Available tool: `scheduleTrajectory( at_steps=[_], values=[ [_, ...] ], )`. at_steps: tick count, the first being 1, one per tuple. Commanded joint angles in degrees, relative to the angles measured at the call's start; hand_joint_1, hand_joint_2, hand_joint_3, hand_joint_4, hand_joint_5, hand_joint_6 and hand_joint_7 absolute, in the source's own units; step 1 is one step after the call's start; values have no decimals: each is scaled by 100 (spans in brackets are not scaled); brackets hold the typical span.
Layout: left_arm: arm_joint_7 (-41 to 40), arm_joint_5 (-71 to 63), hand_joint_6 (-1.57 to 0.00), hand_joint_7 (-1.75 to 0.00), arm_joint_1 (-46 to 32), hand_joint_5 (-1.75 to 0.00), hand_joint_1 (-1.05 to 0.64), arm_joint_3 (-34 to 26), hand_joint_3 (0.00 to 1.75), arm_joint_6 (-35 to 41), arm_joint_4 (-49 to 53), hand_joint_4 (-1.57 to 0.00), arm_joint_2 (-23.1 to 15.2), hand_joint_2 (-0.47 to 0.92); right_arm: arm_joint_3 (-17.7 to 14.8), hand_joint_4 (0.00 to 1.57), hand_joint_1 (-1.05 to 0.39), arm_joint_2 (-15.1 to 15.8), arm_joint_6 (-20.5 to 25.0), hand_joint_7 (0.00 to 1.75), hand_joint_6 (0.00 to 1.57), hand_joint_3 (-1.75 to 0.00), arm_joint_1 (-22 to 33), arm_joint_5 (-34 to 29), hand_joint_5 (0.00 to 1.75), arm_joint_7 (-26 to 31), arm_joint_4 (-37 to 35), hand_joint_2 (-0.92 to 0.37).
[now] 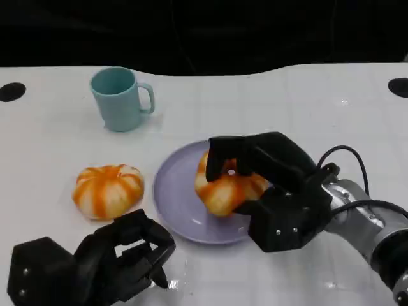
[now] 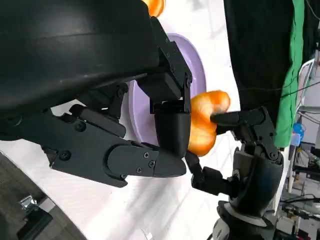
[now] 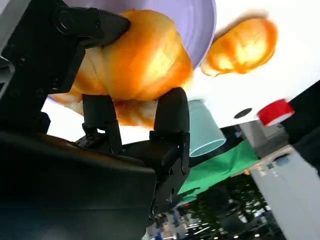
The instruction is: Grasp the bread from the table and place it into the plate.
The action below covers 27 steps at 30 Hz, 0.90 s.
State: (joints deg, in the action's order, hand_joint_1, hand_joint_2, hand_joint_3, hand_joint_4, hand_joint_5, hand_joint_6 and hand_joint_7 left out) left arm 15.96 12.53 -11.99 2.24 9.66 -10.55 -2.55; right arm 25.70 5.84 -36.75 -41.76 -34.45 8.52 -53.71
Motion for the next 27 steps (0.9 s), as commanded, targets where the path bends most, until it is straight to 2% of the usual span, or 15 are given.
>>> scheduleTrajectory(
  at_steps=[1,2,3,4,7,17,22,27],
  values=[
    [-57,-30,-75,-138,-15,-175,-50,-31,27,-47,-26,-75,-39,92,23,61,-29,74,189,48,70,-61,-148,24,109,-237,40,-64],
    [-49,-38,-75,-138,-15,-175,-50,-28,27,-65,-22,-74,-45,92,54,51,-40,100,230,30,63,-35,-160,-7,82,-305,67,-79],
    [-37,-38,-74,-138,-15,-175,-50,-28,27,-85,-14,-74,-45,92,87,48,-44,130,312,23,61,-24,-168,-40,71,-410,114,-86],
    [-35,-30,-74,-138,-14,-175,-50,-31,27,-82,-13,-74,-40,92,108,37,-52,156,371,13,52,-19,-167,-62,56,-489,161,-89],
    [-37,-1,-74,-139,-17,-175,-50,-43,27,-48,-22,-74,-28,92,138,23,-62,224,481,3,41,-18,-132,-109,40,-608,310,-92],
    [-44,-4,-74,-139,-22,-175,-50,-46,27,-26,-55,-74,-24,92,74,7,-69,506,818,0,31,-23,177,71,35,-1155,1162,-92],
    [-66,-14,-74,-139,-28,-175,-50,-47,27,6,-76,-74,-22,92,-36,8,-67,683,1018,1,32,-23,483,228,36,-1443,1799,-92],
    [-49,-15,-74,-139,-31,-175,-49,-43,27,-13,-75,-75,-27,92,-290,14,-62,841,1091,3,37,-18,949,557,40,-1678,2496,-92]
  ],
)
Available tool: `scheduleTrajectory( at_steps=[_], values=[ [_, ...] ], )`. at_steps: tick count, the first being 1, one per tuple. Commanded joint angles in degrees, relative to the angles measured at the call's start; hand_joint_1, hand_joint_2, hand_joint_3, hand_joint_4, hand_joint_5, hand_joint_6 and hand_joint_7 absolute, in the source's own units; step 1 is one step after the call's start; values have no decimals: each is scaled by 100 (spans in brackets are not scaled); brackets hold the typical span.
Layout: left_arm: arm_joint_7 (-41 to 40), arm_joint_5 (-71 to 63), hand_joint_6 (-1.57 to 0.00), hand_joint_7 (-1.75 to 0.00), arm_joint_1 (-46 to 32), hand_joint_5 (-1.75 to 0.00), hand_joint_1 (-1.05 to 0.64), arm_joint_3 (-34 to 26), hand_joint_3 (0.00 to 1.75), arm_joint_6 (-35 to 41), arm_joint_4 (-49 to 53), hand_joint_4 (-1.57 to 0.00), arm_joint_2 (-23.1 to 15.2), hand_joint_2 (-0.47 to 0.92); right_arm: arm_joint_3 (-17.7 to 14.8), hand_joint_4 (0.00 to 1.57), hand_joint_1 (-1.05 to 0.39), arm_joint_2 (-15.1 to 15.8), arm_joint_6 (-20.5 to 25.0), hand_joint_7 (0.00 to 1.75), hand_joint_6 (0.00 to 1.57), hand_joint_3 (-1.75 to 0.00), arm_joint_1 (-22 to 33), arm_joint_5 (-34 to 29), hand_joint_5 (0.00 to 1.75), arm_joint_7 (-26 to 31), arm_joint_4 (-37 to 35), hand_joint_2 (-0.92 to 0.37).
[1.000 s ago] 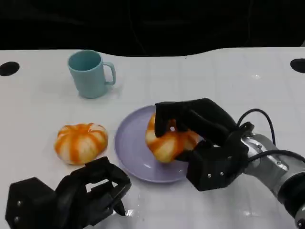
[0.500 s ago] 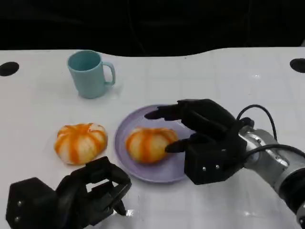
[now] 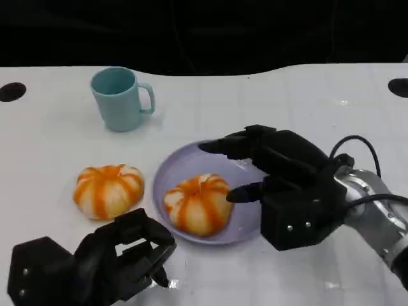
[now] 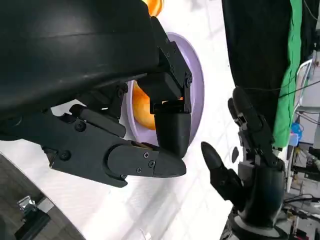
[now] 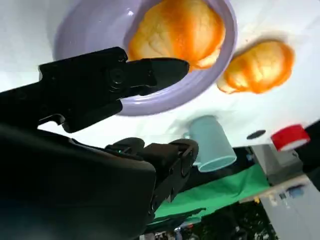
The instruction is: Grasp the bread from the table and place it into the plate.
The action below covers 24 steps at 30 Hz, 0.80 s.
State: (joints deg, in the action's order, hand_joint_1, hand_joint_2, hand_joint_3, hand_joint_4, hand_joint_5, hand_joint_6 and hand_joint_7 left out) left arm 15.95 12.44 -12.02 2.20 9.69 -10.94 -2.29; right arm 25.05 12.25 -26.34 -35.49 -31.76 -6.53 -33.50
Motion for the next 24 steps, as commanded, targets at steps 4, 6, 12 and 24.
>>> scheduleTrajectory(
  at_steps=[4,6,12,24],
  values=[
    [-32,20,-73,-139,-39,-175,-50,-43,27,-3,-51,-74,-50,92,-430,18,-58,284,72,4,41,-16,673,671,43,-426,853,-92],
    [-28,18,-73,-139,-41,-175,-49,-43,28,-22,-45,-74,-50,92,-601,22,-57,272,89,5,42,-16,893,1067,45,-616,1007,-92],
    [-46,2,-73,-139,-32,-175,-49,-39,28,3,-44,-74,-50,92,-1127,28,-35,200,406,6,52,-8,1592,2497,70,-1362,1698,-92],
    [-22,10,-72,-139,-77,-175,-50,-23,29,-22,-94,-73,-50,92,-1695,33,-13,439,1341,13,71,-49,2707,3485,97,-2039,3129,-68]
  ],
)
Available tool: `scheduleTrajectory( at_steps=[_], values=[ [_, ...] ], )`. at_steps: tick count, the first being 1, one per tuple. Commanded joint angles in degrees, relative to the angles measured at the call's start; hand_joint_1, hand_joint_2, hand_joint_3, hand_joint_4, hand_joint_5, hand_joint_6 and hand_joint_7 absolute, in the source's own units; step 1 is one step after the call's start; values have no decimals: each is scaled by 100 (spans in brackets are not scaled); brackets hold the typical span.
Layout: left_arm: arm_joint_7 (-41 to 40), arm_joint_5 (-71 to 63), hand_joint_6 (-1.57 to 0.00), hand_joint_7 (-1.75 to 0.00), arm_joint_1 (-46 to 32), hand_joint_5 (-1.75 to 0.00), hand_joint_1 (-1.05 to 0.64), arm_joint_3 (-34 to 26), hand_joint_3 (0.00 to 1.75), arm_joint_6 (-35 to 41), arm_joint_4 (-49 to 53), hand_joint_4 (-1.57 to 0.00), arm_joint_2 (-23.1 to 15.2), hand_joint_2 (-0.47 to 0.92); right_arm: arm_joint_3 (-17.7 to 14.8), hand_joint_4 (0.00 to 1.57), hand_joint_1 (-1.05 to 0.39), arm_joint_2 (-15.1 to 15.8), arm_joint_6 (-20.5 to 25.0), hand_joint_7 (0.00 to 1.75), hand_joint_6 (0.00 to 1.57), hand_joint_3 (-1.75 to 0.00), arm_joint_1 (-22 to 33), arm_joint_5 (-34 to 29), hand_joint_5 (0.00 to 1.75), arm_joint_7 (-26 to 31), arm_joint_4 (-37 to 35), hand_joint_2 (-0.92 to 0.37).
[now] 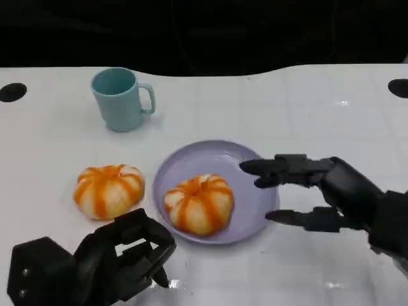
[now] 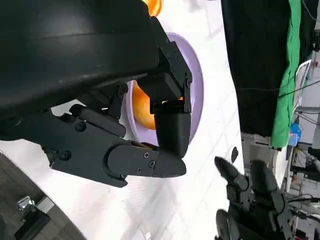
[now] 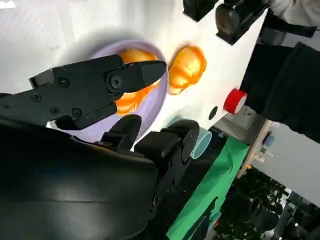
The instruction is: Grasp the bread from the table and place it into the plate.
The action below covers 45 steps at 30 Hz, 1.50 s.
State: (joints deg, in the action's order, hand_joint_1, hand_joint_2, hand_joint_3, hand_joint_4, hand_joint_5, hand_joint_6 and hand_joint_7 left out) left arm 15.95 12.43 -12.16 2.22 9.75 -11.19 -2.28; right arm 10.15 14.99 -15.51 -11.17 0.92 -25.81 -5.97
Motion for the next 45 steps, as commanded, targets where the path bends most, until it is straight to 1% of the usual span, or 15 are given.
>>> scheduleTrajectory(
  at_steps=[1,3,5,6,7,8,10,12,15,17,21,24,28,35,45],
  values=[
    [-20,34,-72,-139,-67,-175,-50,-29,29,-11,-79,-73,-44,92,-252,35,-13,189,370,14,73,-66,380,277,101,-138,489,-60],
    [-15,37,-72,-139,-75,-175,-50,-25,29,-19,-87,-72,-44,92,-344,43,-6,245,476,20,82,-88,566,363,108,-200,658,-53],
    [-20,25,-72,-139,-76,-175,-51,-19,29,-25,-89,-72,-49,92,-438,50,-2,290,554,27,89,-98,718,483,112,-300,780,-52],
    [-22,22,-72,-139,-74,-175,-51,-20,29,-28,-84,-72,-49,92,-489,56,0,337,618,43,90,-104,817,536,117,-346,868,-51],
    [-21,22,-72,-139,-72,-175,-52,-21,29,-33,-83,-72,-52,92,-526,60,0,374,671,67,85,-109,892,568,123,-379,942,-50],
    [-20,15,-72,-139,-71,-175,-52,-21,29,-34,-86,-72,-59,92,-556,62,0,419,716,84,80,-112,963,579,126,-411,1010,-49],
    [-15,16,-72,-139,-66,-175,-52,-25,29,-41,-82,-72,-63,92,-620,67,1,512,848,107,76,-119,1112,588,136,-460,1147,-49],
    [-11,27,-73,-139,-62,-175,-52,-30,29,-41,-78,-72,-61,92,-661,67,2,577,980,117,72,-123,1207,576,146,-477,1256,-48],
    [-35,34,-73,-139,-63,-175,-51,-34,29,32,-111,-73,-61,92,-725,69,2,710,1262,128,69,-122,1358,598,158,-517,1432,-50],
    [-35,22,-73,-138,-63,-175,-51,-31,29,24,-118,-73,-68,92,-739,71,2,824,1358,132,69,-121,1416,547,163,-586,1491,-52],
    [-44,13,-74,-138,-64,-175,-52,-26,30,44,-143,-73,-74,92,-732,78,2,975,1394,137,73,-121,1468,504,170,-745,1473,-53],
    [-41,15,-74,-138,-66,-175,-51,-29,31,38,-144,-73,-73,92,-691,79,-1,1058,1485,140,74,-122,1491,332,174,-734,1495,-52],
    [-51,15,-74,-137,-72,-175,-52,-25,31,83,-181,-73,-78,92,-631,79,-2,1025,1446,148,71,-122,1444,182,175,-707,1281,-51],
    [-17,16,-75,-137,-49,-175,-52,-43,30,37,-140,-74,-108,92,-587,76,-3,967,1512,151,69,-122,1337,106,175,-677,1133,-52],
    [32,45,-76,-136,24,-175,-53,-74,30,-44,24,-75,-124,92,-579,76,-4,802,1061,153,67,-120,1151,160,175,-665,668,-54]
  ],
)
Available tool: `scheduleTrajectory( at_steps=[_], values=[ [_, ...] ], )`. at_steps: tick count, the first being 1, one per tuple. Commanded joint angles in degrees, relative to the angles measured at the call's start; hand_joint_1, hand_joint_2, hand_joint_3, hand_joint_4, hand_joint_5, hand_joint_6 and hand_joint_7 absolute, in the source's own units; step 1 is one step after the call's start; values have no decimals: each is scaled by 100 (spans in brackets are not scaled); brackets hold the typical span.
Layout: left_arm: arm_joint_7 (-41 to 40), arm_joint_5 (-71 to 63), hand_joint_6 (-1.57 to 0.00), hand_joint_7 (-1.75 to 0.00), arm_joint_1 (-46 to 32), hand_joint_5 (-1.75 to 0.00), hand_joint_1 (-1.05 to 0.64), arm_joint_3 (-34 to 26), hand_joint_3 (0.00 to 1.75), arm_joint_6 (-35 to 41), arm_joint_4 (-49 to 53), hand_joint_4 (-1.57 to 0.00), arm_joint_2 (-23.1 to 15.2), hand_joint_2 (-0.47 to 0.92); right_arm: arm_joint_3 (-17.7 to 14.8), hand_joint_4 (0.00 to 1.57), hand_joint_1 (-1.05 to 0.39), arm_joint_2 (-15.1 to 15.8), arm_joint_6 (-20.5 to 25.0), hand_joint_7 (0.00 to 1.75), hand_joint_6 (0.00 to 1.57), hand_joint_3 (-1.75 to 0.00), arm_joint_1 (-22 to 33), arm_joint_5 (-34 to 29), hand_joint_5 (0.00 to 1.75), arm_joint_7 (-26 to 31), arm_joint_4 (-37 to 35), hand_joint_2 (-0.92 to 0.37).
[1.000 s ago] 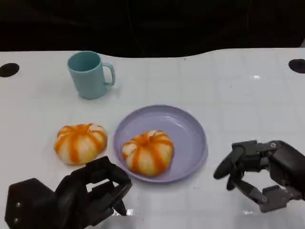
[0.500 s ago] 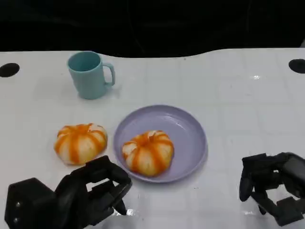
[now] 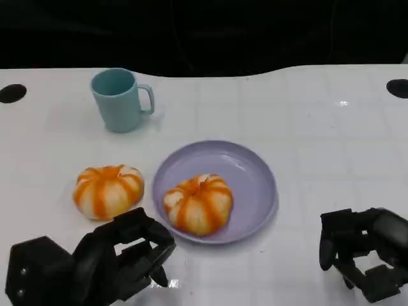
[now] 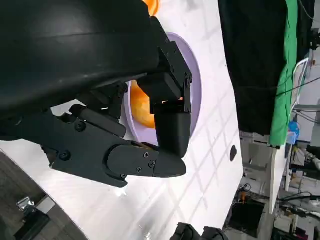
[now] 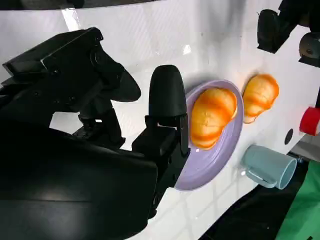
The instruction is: Grasp the bread from the table and place it into the plate.
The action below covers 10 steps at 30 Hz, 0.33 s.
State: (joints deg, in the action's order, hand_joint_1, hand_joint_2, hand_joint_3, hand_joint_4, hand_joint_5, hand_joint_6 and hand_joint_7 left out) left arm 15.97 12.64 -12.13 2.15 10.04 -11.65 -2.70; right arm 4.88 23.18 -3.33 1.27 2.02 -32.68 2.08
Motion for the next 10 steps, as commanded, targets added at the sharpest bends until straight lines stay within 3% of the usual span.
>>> scheduleTrajectory(
  at_steps=[1,10],
  values=[
    [39,27,-75,-136,21,-175,-52,-70,31,-85,82,-75,-87,92,-47,76,-4,-26,-170,153,67,-119,-106,43,175,25,-155,-54],
    [7,49,-75,-136,7,-175,-51,-83,30,-58,103,-72,-76,92,-7,74,-4,-50,-318,152,66,-118,-150,-31,175,61,-253,-55]
  ],
)
